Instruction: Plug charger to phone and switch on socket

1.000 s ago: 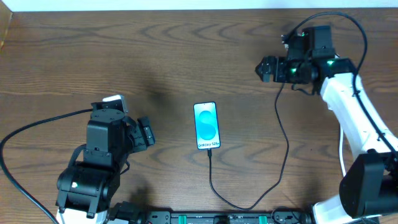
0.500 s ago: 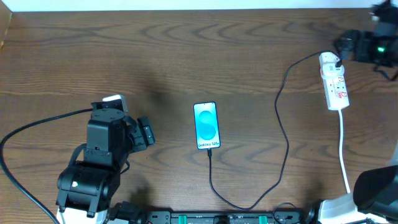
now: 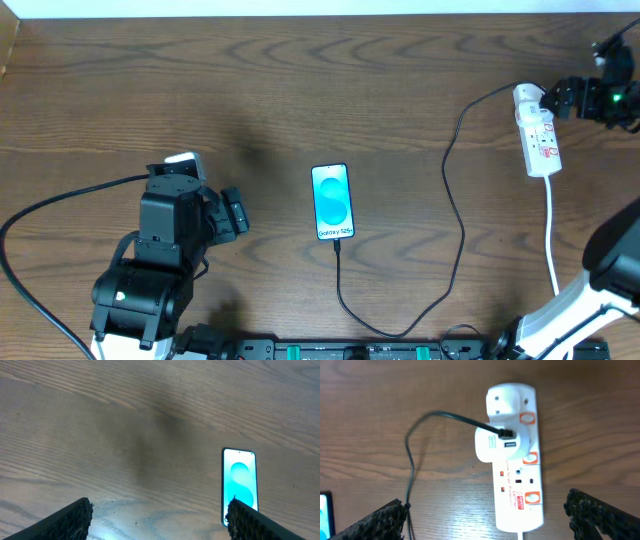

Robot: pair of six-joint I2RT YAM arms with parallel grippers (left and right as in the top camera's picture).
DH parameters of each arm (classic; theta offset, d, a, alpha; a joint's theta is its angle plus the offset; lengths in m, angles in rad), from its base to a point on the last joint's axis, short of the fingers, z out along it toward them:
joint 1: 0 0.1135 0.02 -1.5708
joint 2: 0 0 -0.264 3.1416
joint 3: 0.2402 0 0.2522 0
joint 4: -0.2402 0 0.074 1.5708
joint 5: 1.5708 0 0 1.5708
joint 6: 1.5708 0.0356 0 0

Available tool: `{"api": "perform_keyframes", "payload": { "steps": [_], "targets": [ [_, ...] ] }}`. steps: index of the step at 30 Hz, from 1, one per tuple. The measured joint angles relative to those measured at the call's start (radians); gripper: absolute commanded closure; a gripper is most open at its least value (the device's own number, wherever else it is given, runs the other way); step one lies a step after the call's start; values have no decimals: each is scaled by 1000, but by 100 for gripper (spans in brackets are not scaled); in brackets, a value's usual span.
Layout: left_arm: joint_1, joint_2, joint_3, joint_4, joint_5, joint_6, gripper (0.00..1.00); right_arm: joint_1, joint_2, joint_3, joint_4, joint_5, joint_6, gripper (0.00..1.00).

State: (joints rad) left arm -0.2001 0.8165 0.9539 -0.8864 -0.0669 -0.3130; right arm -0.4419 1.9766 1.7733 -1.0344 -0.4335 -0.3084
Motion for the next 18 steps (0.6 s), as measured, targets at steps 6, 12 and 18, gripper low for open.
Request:
{"api": "perform_keyframes", "payload": {
  "steps": [6,12,18],
  "targets": [
    [0,0,0,0,0,0,14,0,121,0,14,-18,-11,1],
    [0,0,0,0,0,0,14,1,169,0,37,-26,-15,1],
    [0,0,0,0,0,0,14,7,176,0,79,-31,-18,1]
  ]
}}
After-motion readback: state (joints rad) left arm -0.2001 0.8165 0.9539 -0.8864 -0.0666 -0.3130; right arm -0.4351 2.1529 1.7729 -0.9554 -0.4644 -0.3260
